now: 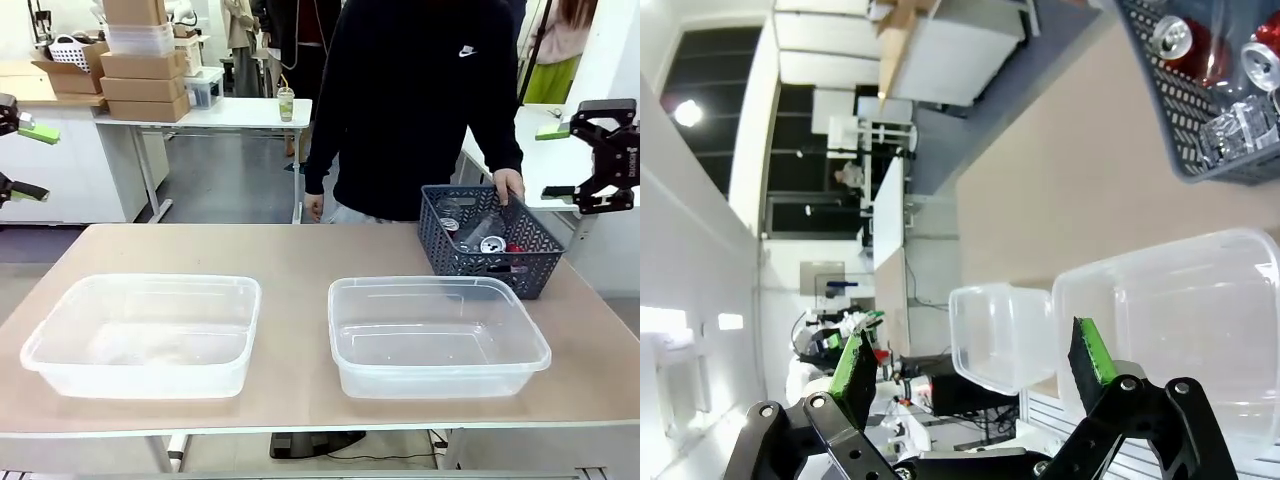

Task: Sort the waste into each basket.
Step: Pick up the Organizing box on the left side of the table and lift it.

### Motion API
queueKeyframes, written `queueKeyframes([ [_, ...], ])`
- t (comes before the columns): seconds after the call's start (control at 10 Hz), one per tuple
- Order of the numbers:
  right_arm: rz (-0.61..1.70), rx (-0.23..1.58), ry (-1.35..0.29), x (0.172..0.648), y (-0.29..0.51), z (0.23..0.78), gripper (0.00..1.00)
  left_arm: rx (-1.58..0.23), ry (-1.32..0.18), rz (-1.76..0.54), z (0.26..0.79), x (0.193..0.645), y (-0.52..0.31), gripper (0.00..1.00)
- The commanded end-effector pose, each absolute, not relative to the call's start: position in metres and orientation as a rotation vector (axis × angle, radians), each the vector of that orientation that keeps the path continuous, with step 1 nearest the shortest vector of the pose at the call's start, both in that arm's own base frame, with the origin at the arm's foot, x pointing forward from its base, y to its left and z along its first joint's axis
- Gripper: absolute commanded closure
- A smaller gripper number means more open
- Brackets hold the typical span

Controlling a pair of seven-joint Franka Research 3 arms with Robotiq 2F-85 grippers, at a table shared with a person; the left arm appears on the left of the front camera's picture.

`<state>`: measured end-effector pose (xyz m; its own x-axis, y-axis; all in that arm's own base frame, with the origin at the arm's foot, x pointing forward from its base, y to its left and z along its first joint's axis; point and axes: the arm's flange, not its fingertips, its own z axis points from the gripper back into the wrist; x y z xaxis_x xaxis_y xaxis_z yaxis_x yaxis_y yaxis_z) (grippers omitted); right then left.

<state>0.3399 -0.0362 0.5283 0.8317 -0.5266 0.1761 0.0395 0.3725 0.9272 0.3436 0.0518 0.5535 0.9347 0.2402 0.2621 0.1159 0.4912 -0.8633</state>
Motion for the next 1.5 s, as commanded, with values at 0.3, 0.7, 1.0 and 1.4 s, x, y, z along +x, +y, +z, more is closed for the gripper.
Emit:
queueKeyframes([
  [0.3,-0.38,0.938,-0.463,0.372,0.042,0.53,0.0,-0.817,-0.366,0.045,0.55,0.344,0.054,0.0],
  [0.7,0.02,0.597,-0.114,0.367,0.31,0.469,0.0,-0.278,-0.126,-0.149,0.528,0.307,0.061,0.0],
  [1.0,0.004,0.629,-0.13,0.326,0.332,0.451,0.0,-0.306,-0.133,-0.14,0.524,0.314,0.061,0.0],
  [1.4,-0.037,0.32,-0.099,0.327,0.394,0.436,0.0,-0.27,-0.177,-0.056,0.493,0.33,0.042,0.0],
])
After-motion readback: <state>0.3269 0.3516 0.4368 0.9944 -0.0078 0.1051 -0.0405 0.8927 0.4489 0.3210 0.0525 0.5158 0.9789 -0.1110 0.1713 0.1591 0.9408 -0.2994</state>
